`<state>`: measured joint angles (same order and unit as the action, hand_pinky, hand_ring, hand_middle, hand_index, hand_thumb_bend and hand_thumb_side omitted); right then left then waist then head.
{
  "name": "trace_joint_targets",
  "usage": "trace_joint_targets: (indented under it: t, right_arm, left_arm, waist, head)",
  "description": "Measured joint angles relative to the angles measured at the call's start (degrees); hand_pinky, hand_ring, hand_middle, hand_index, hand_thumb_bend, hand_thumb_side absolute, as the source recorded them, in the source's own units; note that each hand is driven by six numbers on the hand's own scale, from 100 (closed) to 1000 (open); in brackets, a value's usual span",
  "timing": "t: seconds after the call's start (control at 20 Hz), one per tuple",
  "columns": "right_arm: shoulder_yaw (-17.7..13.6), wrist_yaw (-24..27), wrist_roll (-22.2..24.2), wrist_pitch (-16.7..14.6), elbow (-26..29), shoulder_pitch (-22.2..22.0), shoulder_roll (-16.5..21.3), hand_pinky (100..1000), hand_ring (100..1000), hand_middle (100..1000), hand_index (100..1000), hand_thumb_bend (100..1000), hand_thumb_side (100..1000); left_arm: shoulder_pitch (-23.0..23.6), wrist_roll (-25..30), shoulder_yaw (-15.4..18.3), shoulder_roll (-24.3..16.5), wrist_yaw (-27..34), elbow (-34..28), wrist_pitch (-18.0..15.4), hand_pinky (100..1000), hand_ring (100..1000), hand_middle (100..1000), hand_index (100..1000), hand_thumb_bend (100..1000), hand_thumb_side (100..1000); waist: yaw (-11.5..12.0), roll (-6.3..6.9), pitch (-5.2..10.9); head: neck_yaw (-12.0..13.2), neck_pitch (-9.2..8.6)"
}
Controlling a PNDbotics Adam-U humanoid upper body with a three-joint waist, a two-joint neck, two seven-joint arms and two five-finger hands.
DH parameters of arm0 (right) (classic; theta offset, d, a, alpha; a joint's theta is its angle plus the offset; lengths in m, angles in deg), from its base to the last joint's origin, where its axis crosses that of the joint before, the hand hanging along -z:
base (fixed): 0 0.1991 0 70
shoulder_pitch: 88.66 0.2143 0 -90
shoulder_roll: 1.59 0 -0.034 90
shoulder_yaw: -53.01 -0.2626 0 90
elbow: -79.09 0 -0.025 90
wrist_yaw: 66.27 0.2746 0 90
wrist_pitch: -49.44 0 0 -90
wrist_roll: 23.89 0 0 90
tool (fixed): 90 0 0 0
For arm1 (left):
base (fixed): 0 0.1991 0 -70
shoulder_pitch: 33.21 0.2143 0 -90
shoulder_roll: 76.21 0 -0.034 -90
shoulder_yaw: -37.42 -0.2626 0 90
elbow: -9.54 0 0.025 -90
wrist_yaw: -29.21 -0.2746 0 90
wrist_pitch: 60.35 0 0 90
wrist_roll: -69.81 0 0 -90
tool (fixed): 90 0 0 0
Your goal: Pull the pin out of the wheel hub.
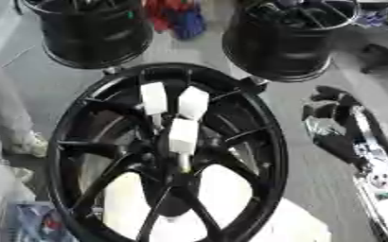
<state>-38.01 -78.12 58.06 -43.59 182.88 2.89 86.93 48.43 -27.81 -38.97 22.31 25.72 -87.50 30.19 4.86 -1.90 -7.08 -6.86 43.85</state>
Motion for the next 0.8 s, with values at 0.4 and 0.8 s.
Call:
trace_joint_targets:
  t: [0.4, 0.8]
  right_arm:
    - [0.72, 0.34, 4.46, 0.13, 8.15, 4.7, 17.57, 743, 646, 750, 877, 234, 231]
    - [9.14, 7.86, 20.22, -6.01, 9.8, 19.51, 34.0, 781, 732, 806, 904, 278, 233]
  left_arm:
    - [0.02, 0.43, -0.4, -0.03, 0.0, -0.01, -0.04, 573, 649, 668, 740, 419, 263]
    - [0.01, 1.54, -1.18, -0.12, -0.06, -0.02, -0.07, 574, 650, 669, 741, 424, 266]
  waist:
    - [0.7, -0.82, 0.2]
    - [2.14, -1.73, 0.19]
  head:
    - [-0.51, 0.0]
    - [-1.46, 0.0]
